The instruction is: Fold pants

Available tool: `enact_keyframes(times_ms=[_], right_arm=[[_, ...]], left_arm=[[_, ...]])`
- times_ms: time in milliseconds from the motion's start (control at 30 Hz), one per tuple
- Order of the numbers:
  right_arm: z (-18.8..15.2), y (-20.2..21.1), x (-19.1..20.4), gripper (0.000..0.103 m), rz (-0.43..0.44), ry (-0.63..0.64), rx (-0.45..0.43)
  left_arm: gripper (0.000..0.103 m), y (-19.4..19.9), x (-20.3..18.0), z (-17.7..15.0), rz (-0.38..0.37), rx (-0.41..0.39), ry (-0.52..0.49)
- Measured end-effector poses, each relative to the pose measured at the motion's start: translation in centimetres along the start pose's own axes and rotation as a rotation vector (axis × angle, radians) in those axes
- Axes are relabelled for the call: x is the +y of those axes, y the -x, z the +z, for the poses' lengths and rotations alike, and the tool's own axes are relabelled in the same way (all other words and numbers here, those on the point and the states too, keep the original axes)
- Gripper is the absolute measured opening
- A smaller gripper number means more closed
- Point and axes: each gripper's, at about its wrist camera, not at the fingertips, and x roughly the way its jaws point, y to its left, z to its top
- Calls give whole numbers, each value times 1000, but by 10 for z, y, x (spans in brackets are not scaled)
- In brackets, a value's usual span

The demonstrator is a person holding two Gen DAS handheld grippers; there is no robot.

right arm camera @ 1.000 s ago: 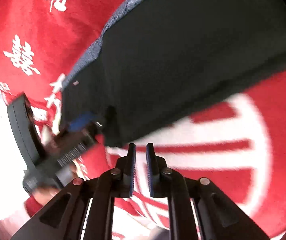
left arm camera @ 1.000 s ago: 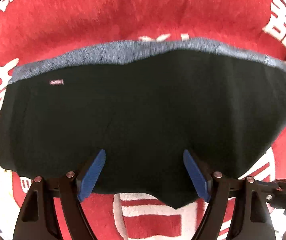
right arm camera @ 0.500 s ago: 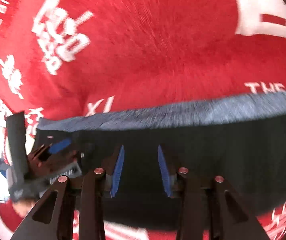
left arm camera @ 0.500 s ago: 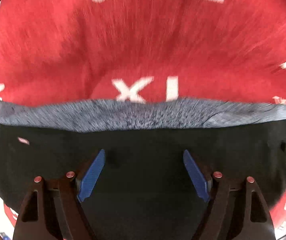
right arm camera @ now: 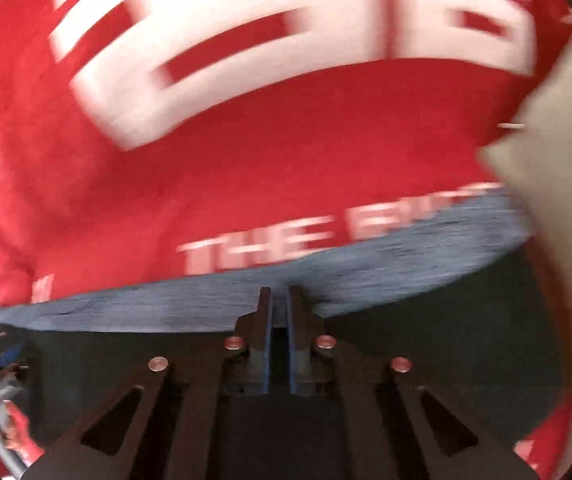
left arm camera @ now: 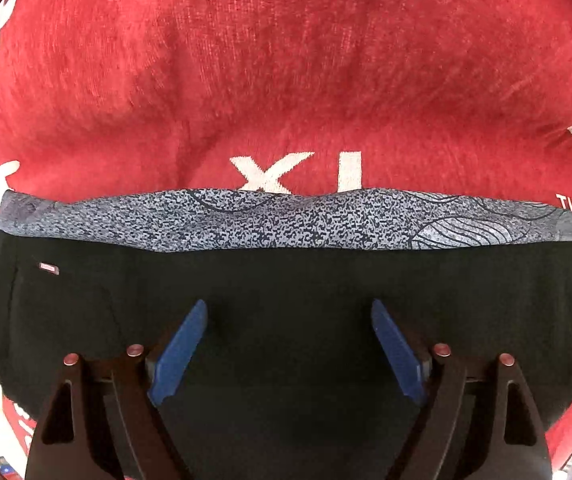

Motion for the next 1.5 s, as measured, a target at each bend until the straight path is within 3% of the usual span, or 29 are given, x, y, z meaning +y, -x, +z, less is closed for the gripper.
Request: enact_keyframes(times_ms=[100, 200, 300, 400, 433, 467, 500, 600, 933, 1033, 1100, 1167, 1500], right_arm=[[-1, 24, -44, 20, -74, -135, -2], [-16, 53, -75, 21, -11, -278, -1], [-31, 65, -70, 21, 26, -237, 18], [-47, 57, -57, 21, 26, -152, 57], [-54, 46, -55, 21, 2, -127, 90], [-59, 41, -55, 21, -5, -117, 100], [-63, 39, -57, 21, 7, -105, 64], [-63, 40, -56, 21, 11, -53, 32], [-60, 49, -57, 25, 1, -60, 71], [-59, 47, -57, 36, 10, -75, 95], [-64, 52, -58, 49, 14, -86, 107], [-68, 58, -55, 53, 12, -101, 112], [-92, 70, -43, 53, 64, -147, 140]], left_arm=[[85, 7, -27, 18, 12, 14, -49], [85, 31, -61, 16, -58, -24, -118], [85, 33, -100, 8, -100, -18, -174], [85, 16, -133, -8, -128, 39, -203], [86, 9, -146, -19, -111, 50, -237], [86, 10, -150, -26, -83, 0, -251], [86, 11, -151, -30, -76, -36, -252], [89, 9, -144, -29, -102, -12, -195], [97, 9, -149, -20, -54, 37, -177], [100, 12, -154, -13, -23, 28, -177], [100, 13, -156, -12, -16, 28, -176], [100, 13, -160, -12, -9, 33, -174], [100, 27, -160, -20, -1, 37, -166]])
